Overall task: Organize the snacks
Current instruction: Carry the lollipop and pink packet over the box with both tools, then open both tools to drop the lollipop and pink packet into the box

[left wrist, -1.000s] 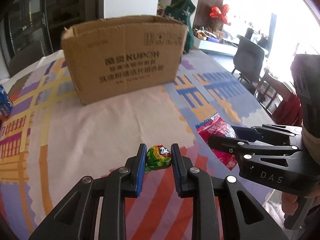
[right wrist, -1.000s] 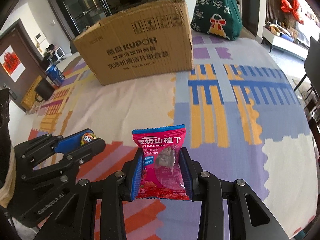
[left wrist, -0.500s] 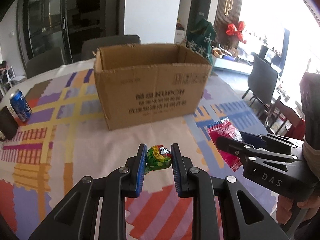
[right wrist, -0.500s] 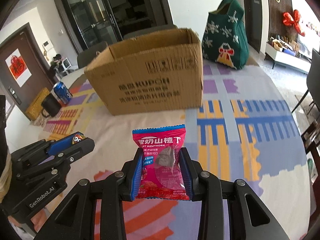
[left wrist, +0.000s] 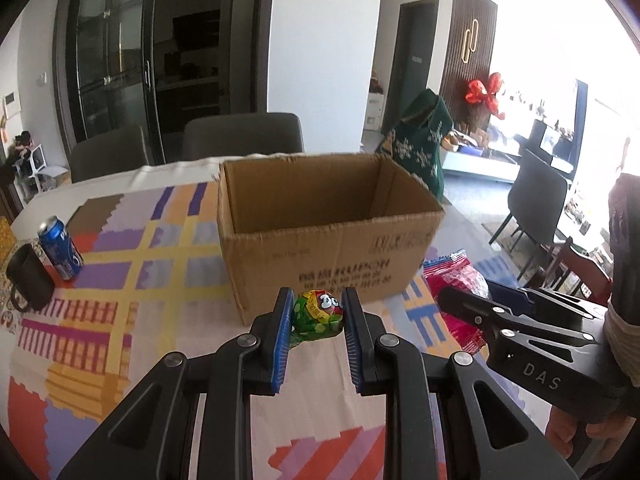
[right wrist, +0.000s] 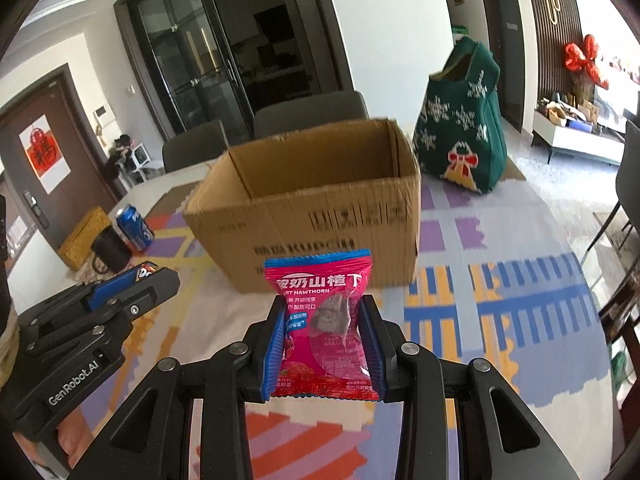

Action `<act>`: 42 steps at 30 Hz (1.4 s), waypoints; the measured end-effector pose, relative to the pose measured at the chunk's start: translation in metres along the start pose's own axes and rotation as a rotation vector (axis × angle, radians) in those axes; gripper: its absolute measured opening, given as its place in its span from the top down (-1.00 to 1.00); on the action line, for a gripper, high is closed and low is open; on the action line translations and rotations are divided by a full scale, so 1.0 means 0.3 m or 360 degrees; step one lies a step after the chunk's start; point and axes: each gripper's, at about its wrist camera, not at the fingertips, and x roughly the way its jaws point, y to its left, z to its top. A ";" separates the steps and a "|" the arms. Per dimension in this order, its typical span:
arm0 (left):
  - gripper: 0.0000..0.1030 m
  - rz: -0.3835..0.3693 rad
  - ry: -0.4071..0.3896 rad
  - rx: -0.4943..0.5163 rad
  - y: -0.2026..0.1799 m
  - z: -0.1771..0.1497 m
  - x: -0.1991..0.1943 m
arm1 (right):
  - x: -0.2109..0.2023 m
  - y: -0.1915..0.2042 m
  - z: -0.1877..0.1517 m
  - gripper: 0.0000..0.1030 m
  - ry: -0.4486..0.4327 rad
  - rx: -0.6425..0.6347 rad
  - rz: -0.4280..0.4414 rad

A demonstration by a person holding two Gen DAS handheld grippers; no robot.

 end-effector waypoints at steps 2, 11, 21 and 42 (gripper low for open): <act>0.51 0.0002 -0.0018 -0.0013 0.005 0.026 0.001 | -0.007 0.006 0.029 0.30 -0.0032 -0.0009 0.0004; 0.51 0.0012 -0.0087 -0.0060 0.032 0.158 0.013 | -0.012 0.027 0.171 0.30 -0.0132 -0.0058 0.0001; 0.51 0.0050 -0.0092 -0.0084 0.073 0.302 0.077 | 0.009 0.065 0.312 0.30 -0.0191 -0.0121 -0.0004; -0.09 0.0242 -0.0013 -0.0014 0.088 0.417 0.223 | 0.173 0.044 0.483 -0.08 -0.0100 -0.0181 -0.0195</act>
